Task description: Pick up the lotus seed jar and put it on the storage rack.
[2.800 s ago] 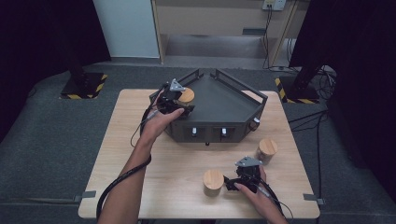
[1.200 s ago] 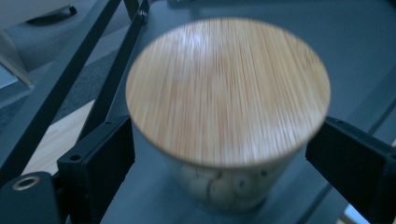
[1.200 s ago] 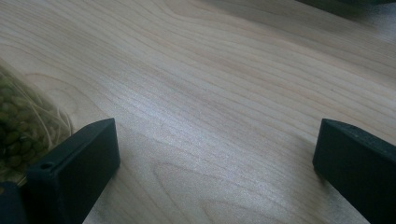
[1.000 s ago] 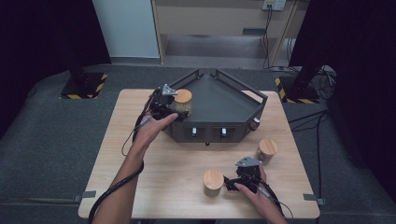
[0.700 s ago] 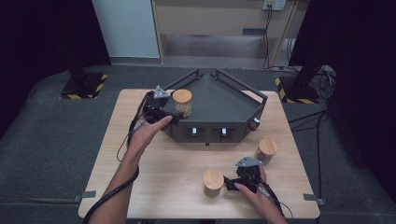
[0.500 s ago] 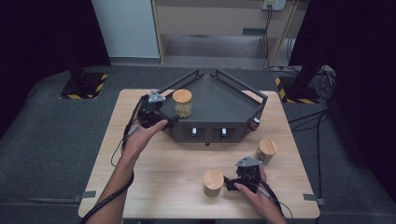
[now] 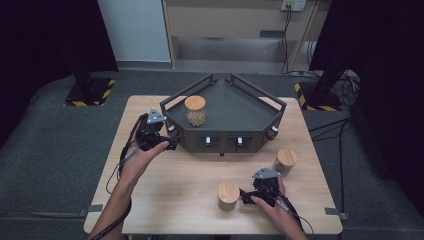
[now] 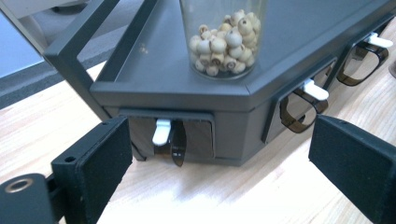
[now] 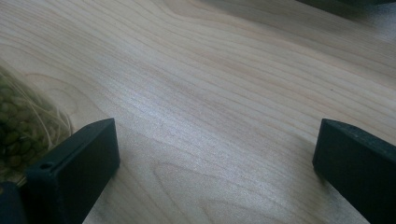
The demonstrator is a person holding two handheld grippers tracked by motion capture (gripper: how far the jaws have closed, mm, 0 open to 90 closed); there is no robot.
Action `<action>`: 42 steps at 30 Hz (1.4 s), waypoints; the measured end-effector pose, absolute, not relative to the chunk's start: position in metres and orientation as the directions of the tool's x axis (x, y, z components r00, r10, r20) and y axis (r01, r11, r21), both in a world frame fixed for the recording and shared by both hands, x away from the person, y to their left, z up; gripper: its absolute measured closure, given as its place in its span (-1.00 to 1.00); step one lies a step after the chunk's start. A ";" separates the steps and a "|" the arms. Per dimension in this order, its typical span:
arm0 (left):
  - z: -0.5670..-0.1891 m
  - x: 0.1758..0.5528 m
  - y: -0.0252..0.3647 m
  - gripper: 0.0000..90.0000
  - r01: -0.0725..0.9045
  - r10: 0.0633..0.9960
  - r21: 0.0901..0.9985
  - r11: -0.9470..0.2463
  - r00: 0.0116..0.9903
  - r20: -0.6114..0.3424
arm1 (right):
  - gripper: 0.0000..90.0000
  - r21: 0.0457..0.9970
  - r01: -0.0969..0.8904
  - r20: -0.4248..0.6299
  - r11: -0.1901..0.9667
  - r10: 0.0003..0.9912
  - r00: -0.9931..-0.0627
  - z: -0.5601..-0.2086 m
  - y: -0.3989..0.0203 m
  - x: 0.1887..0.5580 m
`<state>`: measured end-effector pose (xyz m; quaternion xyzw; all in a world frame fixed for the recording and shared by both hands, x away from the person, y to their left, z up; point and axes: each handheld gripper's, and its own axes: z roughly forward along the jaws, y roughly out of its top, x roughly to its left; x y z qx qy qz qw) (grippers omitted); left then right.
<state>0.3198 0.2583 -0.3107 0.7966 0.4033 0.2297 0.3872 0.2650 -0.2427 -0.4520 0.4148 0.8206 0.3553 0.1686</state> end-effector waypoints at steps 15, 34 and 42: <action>-0.323 0.293 0.254 -0.89 0.473 0.820 0.793 -0.385 0.570 0.058 | -0.99 0.723 0.561 0.018 0.404 0.800 -0.599 -0.452 -0.243 0.265; -0.348 0.265 0.247 -0.91 0.489 0.813 0.774 -0.402 0.580 0.055 | -0.99 0.723 0.563 0.017 0.401 0.804 -0.595 -0.452 -0.242 0.264; -0.361 0.262 0.247 -0.91 0.512 0.816 0.756 -0.408 0.576 0.050 | -0.99 0.723 0.563 0.017 0.401 0.804 -0.594 -0.452 -0.242 0.263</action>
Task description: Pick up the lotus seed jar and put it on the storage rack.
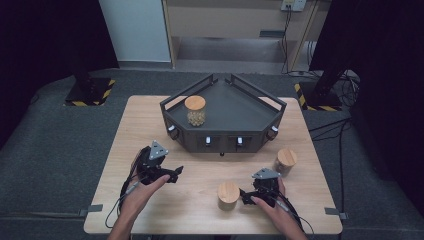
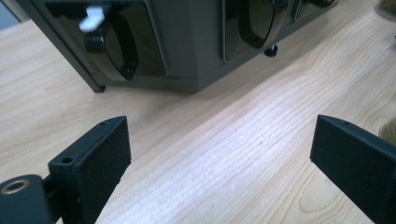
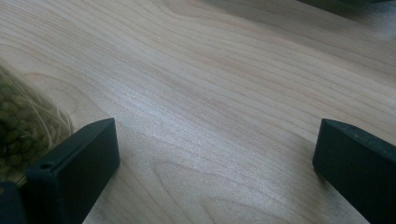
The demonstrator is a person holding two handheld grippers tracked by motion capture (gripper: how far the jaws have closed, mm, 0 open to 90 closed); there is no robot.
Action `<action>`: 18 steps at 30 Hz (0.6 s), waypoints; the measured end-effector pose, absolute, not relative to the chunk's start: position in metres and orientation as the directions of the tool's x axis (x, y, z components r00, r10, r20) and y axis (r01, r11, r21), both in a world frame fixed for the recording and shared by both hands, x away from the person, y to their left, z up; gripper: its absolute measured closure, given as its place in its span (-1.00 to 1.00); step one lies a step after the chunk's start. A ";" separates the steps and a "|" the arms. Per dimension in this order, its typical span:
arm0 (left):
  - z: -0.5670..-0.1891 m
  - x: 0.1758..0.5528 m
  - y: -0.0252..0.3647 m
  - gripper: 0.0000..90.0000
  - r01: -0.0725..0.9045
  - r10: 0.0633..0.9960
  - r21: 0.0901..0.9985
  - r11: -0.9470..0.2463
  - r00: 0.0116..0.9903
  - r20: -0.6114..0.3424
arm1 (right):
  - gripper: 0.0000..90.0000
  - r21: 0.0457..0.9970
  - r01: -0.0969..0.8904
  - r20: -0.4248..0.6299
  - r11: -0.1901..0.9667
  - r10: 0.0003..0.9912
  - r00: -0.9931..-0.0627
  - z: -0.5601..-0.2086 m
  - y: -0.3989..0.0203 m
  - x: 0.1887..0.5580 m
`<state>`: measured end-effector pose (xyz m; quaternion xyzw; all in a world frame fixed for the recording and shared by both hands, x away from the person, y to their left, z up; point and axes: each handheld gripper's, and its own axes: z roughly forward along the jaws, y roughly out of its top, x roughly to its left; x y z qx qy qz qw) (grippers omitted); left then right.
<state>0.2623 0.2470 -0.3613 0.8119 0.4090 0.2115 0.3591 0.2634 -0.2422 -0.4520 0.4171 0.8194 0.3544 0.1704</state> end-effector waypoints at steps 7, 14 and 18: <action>-0.373 0.262 0.249 -0.91 0.529 0.821 0.746 -0.405 0.569 0.042 | -0.99 0.723 0.563 0.017 0.401 0.804 -0.594 -0.452 -0.242 0.263; -0.387 0.262 0.251 -0.91 0.549 0.832 0.736 -0.397 0.554 0.035 | -0.99 0.723 0.563 0.017 0.400 0.805 -0.594 -0.452 -0.242 0.263; -0.392 0.260 0.253 -0.91 0.555 0.838 0.736 -0.388 0.545 0.031 | -0.99 0.723 0.563 0.017 0.400 0.805 -0.593 -0.452 -0.242 0.263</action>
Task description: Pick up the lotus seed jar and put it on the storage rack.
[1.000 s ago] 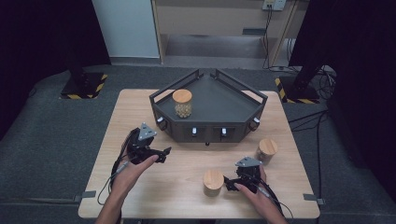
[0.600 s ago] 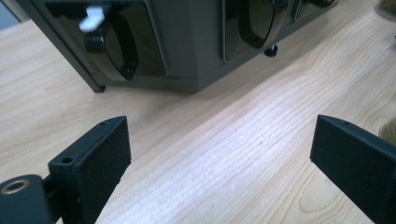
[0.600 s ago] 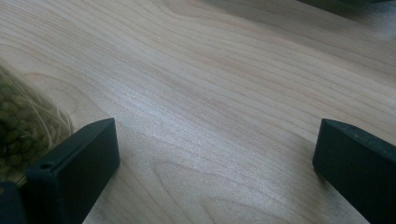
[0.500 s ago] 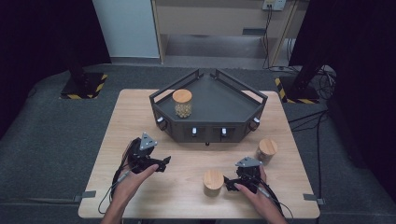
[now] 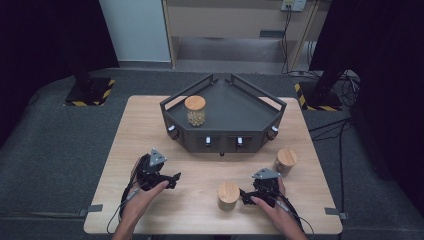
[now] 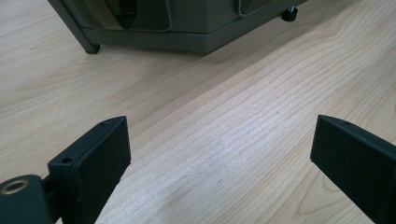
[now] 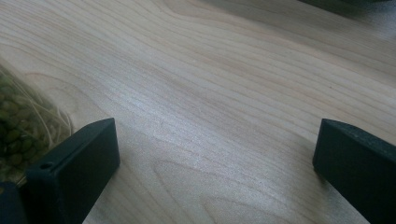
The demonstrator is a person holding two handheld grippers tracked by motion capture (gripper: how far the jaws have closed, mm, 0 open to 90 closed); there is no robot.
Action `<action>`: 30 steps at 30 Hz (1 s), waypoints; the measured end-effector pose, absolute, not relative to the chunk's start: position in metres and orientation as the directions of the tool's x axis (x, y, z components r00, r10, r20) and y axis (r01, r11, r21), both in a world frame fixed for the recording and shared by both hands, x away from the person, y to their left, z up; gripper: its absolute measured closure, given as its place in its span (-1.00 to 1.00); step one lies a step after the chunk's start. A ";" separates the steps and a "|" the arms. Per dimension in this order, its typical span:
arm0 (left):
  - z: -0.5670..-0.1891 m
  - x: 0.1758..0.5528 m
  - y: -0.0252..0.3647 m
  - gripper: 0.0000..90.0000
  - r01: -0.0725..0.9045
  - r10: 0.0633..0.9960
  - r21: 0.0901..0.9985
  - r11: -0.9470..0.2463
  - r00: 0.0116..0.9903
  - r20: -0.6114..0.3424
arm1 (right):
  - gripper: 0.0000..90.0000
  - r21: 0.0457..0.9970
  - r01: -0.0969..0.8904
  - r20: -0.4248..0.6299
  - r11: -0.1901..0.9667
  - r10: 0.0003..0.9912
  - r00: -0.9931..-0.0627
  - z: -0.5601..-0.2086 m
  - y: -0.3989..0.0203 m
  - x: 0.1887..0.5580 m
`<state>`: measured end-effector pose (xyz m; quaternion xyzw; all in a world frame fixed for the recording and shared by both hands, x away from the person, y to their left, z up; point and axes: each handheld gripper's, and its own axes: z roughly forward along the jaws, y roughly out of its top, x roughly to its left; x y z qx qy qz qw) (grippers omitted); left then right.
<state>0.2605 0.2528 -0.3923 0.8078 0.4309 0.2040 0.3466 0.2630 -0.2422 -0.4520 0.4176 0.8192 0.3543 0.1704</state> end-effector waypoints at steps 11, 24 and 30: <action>-0.406 0.257 0.257 -0.92 0.580 0.854 0.726 -0.371 0.519 0.022 | -0.99 0.723 0.564 0.017 0.398 0.806 -0.591 -0.452 -0.242 0.263; -0.421 0.253 0.255 -0.93 0.597 0.861 0.715 -0.363 0.509 0.012 | -0.99 0.723 0.565 0.018 0.398 0.807 -0.590 -0.452 -0.242 0.262; -0.431 0.251 0.258 -0.93 0.610 0.871 0.713 -0.347 0.491 0.003 | -0.99 0.723 0.566 0.018 0.397 0.807 -0.590 -0.452 -0.242 0.262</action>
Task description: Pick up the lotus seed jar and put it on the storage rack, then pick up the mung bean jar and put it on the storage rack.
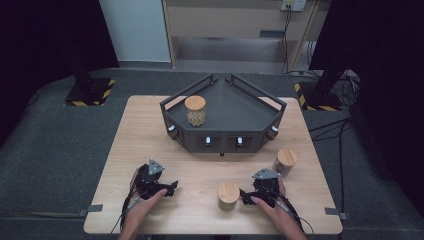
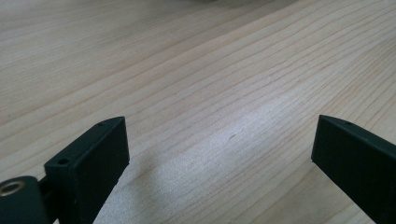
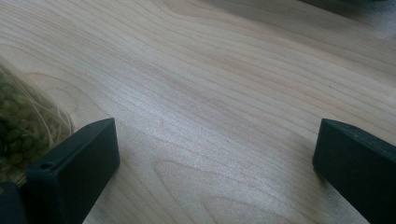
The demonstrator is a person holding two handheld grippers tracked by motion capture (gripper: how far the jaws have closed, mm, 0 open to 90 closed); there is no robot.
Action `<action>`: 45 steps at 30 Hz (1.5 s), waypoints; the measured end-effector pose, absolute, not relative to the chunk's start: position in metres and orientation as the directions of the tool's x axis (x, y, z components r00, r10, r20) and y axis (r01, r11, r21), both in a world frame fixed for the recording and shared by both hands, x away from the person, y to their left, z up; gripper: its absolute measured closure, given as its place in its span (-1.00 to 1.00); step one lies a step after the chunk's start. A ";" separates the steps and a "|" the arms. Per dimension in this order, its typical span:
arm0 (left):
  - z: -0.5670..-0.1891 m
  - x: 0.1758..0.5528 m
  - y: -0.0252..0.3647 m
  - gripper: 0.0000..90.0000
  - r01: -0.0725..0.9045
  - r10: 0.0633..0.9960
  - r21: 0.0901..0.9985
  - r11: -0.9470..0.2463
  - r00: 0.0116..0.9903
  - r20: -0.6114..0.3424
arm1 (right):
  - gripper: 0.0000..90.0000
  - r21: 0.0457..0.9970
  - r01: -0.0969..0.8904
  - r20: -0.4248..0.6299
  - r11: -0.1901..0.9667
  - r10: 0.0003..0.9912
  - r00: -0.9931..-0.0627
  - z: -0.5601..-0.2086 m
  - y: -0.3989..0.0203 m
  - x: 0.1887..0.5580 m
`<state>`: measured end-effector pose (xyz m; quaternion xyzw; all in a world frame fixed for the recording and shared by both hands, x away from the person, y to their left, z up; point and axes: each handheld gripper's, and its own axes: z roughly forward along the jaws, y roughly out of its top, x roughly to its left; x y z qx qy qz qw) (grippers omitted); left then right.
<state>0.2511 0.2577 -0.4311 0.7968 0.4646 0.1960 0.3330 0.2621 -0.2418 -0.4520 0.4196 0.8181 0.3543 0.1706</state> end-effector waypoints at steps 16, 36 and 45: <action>-0.444 0.252 0.258 -0.95 0.615 0.878 0.709 -0.346 0.479 0.013 | -0.99 0.723 0.566 0.018 0.396 0.809 -0.588 -0.452 -0.242 0.261; -0.444 0.256 0.258 -1.00 0.623 0.877 0.701 -0.347 0.480 0.006 | -0.92 0.722 0.558 0.022 0.408 0.793 -0.609 -0.451 -0.248 0.261; -0.444 0.257 0.258 -1.00 0.623 0.876 0.701 -0.348 0.482 0.007 | -0.93 0.744 0.535 0.031 0.400 0.780 -0.625 -0.440 -0.263 0.251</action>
